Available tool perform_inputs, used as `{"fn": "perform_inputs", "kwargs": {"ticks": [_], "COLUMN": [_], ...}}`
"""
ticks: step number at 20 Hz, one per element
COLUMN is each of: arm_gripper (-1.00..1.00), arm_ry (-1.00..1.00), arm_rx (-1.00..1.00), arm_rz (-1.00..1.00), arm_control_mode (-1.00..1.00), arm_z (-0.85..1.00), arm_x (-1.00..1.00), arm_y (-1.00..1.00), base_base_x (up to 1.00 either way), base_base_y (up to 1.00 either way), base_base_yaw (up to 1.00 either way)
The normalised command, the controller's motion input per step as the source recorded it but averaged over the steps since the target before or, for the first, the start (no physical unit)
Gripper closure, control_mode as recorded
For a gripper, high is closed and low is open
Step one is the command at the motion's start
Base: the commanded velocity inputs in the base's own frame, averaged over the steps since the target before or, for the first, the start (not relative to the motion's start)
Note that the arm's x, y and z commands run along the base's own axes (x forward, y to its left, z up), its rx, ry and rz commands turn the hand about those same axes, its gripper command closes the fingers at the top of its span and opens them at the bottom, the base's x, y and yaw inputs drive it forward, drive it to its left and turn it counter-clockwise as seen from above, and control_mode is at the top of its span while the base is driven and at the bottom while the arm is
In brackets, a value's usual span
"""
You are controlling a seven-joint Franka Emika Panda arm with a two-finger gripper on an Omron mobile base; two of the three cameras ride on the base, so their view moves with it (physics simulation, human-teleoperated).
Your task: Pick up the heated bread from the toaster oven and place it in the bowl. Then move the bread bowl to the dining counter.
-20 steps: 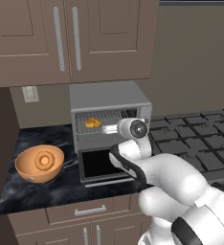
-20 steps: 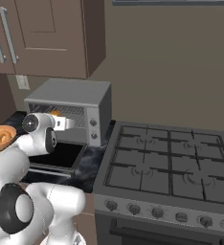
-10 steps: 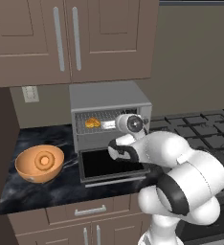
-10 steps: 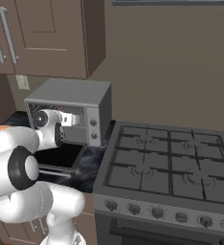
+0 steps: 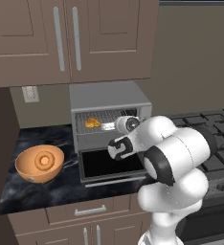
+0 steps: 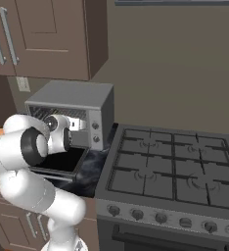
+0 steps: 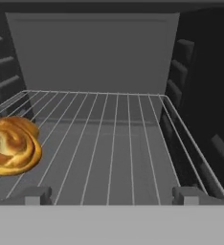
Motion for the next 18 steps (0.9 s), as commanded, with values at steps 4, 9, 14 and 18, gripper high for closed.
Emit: {"fn": "perform_inputs", "kwargs": {"ticks": [4,9,14,18], "arm_gripper": [-1.0,-1.0,-1.0,-1.0], "arm_ry": [0.06,0.17,0.21,0.38], "arm_rx": [0.0,0.0,0.0,0.0], "arm_rz": [0.0,0.0,0.0,0.0], "arm_control_mode": [-1.0,-1.0,-1.0,-1.0], "arm_z": [-0.36,-0.15,-0.01,-0.12], "arm_x": [0.02,0.01,0.05,-0.01], "arm_y": [0.0,0.04,0.03,0.09], "base_base_x": [0.0,0.0,0.0,0.0], "base_base_y": [0.0,0.0,0.0,0.0], "base_base_yaw": [0.0,0.0,0.0,0.0]}}
